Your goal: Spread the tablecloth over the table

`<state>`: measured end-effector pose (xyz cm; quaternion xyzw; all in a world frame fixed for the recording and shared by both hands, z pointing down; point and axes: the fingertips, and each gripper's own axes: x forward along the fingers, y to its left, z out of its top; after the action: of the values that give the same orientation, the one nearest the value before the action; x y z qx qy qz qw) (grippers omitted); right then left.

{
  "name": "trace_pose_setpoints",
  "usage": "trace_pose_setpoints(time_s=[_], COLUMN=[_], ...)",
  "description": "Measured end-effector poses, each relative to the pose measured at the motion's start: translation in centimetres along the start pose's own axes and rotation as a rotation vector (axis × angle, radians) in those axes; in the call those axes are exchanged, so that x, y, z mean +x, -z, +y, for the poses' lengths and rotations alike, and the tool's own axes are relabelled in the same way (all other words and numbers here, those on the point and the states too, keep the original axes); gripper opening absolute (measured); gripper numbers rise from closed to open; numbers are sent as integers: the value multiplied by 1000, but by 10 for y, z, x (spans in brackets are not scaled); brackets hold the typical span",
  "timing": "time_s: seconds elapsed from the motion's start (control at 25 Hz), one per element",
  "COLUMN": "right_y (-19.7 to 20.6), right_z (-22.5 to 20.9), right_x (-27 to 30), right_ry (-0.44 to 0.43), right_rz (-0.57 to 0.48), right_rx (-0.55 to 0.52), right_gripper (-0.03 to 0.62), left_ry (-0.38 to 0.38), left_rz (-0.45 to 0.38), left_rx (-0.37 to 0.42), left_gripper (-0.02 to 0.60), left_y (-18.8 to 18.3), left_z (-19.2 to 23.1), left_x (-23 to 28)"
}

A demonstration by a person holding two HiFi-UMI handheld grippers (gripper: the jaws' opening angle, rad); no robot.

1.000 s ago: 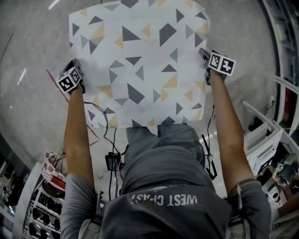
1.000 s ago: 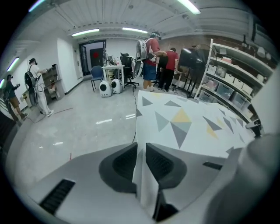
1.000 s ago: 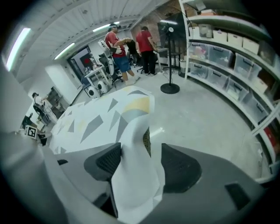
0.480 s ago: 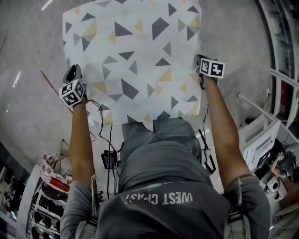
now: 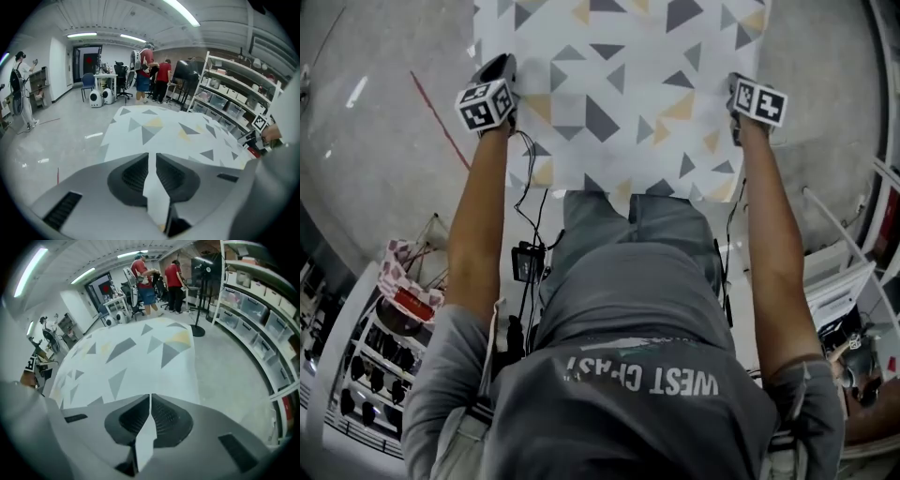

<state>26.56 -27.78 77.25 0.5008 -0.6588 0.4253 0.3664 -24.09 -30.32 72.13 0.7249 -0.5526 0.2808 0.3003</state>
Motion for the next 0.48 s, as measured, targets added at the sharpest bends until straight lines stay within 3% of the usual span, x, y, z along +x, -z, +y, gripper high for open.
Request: trace_pose_setpoints(time_s=[0.48], right_y=[-61], right_z=[132], right_x=[-136], right_ry=[-107], right_rz=[-309], right_rx=[-226], right_gripper=[9], left_ry=[118], left_rz=[-266], left_rx=[78], left_gripper=[47], left_y=[-81], left_z=[-62], left_x=[-108])
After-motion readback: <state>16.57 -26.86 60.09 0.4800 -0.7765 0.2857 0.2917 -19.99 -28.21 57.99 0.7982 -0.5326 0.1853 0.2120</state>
